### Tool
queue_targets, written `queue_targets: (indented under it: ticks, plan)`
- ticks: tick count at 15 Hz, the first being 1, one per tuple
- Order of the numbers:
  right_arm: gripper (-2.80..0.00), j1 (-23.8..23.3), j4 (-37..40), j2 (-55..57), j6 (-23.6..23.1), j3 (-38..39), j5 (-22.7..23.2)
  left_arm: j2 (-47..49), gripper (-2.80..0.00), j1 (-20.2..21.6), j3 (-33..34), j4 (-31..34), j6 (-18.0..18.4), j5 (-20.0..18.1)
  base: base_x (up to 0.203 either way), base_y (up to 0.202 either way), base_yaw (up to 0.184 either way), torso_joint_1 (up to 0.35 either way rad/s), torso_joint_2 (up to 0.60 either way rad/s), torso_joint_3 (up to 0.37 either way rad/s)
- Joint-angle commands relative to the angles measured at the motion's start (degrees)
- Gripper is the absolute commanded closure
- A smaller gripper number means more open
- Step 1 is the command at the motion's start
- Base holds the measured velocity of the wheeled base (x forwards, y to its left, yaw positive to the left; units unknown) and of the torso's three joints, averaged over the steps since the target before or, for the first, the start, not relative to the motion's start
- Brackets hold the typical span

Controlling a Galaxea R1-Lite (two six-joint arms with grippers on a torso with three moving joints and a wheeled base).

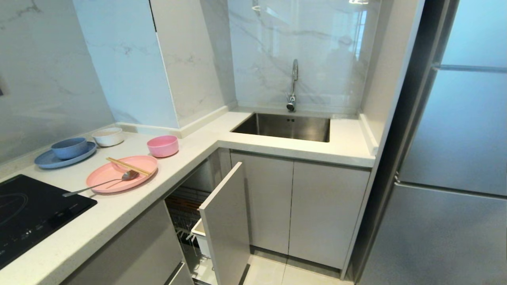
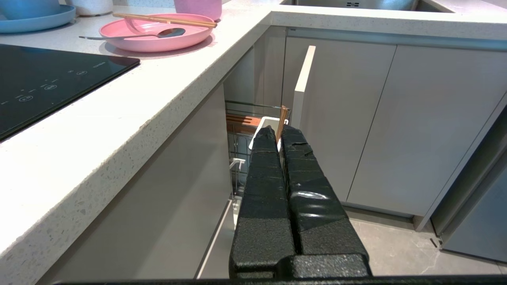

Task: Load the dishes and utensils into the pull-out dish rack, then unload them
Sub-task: Open the cupboard

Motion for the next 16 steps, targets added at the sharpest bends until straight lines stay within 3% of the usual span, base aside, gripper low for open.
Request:
queue_targets:
  ticks: [1,13,14,16]
  plan:
    - [0.00,0.01,-0.06,0.00,0.01,0.00,0.05,-0.01,0.00,0.01,0.00,-0.02,0.01,-0.01,0.000,0.000,0.000,0.000,0.00,0.000]
    - [0.00,0.01,-0.06,0.01,0.01,0.00,0.03,-0.08,0.00,0.01,-0.55,-2.34,0.13,0.39,0.000,0.000,0.000,0.000,0.00,0.000]
    - [0.00,0.01,-0.01,0.01,0.03,0.00,-0.02,-0.10,0.00,0.01,-1.68,-3.35,0.08,0.91,0.000,0.000,0.000,0.000,0.00,0.000]
    - [0.00,0.01,-0.06,0.00,0.01,0.00,0.03,0.25,0.00,0.01,-10.47,-1.48,0.23,1.45,0.000,0.000,0.000,0.000,0.00,0.000]
